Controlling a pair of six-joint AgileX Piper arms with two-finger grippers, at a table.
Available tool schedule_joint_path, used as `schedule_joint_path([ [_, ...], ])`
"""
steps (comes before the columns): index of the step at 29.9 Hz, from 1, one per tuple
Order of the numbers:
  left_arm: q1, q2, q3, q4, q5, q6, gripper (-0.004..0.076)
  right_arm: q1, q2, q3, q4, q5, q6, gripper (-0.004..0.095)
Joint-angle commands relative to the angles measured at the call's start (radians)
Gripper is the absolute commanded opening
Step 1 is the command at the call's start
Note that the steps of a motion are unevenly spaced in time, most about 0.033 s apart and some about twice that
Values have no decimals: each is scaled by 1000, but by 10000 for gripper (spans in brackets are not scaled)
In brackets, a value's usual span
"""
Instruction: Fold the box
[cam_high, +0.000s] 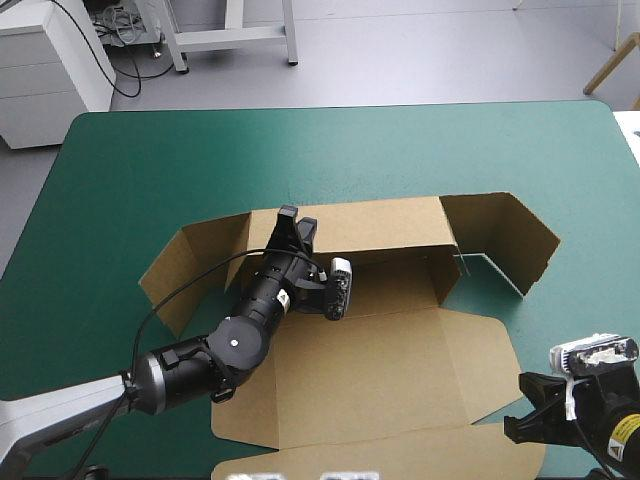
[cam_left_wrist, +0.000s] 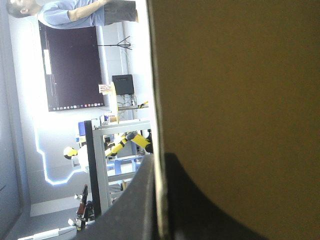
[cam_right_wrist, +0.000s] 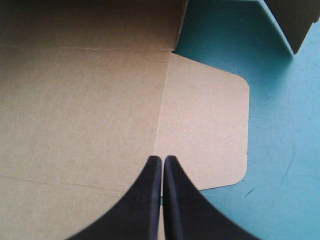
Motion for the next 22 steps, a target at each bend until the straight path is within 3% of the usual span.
schedule_joint_path([
  [1, -4, -31, -15, 75, 37, 38, -10, -4, 10, -20, -8, -68, 3, 7],
  [4, -4, -31, -15, 75, 37, 50, -10, -4, 10, -20, -8, -73, -8, 124],
  [9, -4, -31, -15, 75, 37, 50, -10, -4, 10, -20, -38, -143, -8, 552],
  [11, -4, -31, -15, 75, 37, 50, -10, -4, 20, -22, -43, -171, -2, 675],
  [17, -4, -31, -15, 75, 37, 50, -10, -4, 139, -56, -163, -266, 86, 707],
  [22, -4, -31, -15, 75, 37, 50, -10, -4, 310, -220, -328, -277, 130, 707],
])
